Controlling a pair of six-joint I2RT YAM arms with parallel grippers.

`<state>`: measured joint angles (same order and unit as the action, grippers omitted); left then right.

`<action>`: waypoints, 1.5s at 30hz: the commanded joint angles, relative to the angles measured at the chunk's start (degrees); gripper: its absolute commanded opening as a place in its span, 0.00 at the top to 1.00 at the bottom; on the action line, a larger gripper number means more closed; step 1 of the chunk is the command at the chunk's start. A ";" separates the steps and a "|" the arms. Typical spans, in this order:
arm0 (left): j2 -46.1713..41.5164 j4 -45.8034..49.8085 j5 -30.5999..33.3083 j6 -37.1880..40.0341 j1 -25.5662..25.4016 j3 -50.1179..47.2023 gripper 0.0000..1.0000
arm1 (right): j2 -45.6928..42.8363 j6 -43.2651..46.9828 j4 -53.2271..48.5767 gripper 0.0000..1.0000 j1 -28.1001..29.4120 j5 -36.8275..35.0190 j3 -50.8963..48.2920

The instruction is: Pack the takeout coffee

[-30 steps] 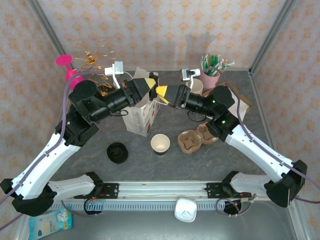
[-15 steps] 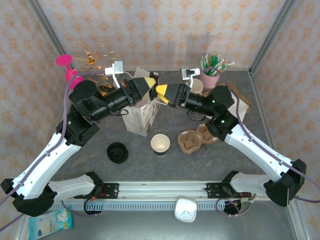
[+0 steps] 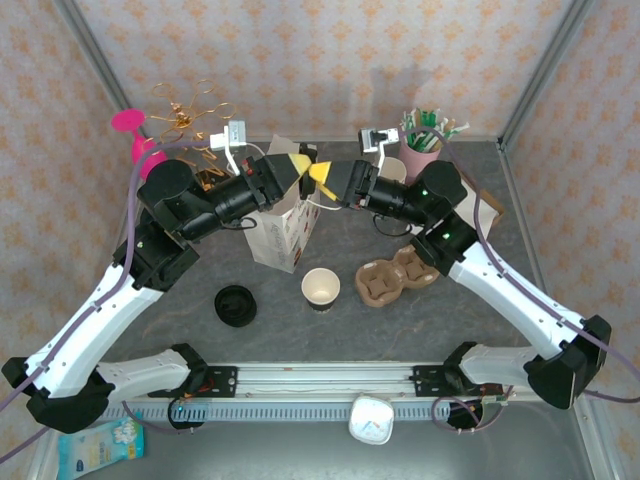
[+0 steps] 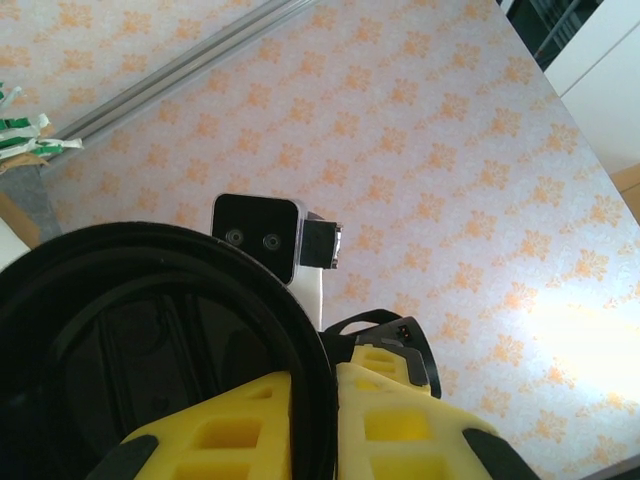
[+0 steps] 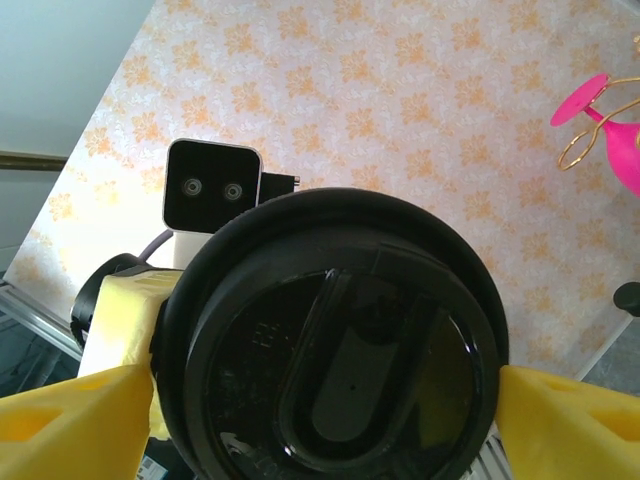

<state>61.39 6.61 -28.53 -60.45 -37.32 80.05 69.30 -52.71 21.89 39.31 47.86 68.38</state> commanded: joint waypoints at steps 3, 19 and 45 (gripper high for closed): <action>0.01 -2.21 -2.91 -0.64 -0.10 -0.33 0.84 | 0.22 0.92 -0.04 0.15 -0.20 0.71 1.91; 0.14 -1.08 -1.49 0.32 -0.08 -0.34 0.81 | -0.46 2.52 -2.61 0.23 -0.20 -0.04 1.72; -1.29 -6.45 0.50 -3.58 1.18 -2.79 0.87 | -3.44 -1.83 -1.77 0.07 -0.29 0.09 1.85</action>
<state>61.08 4.12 -28.05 -62.63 -36.95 78.15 68.53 -53.19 17.91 39.05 47.37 68.38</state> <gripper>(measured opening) 0.138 0.927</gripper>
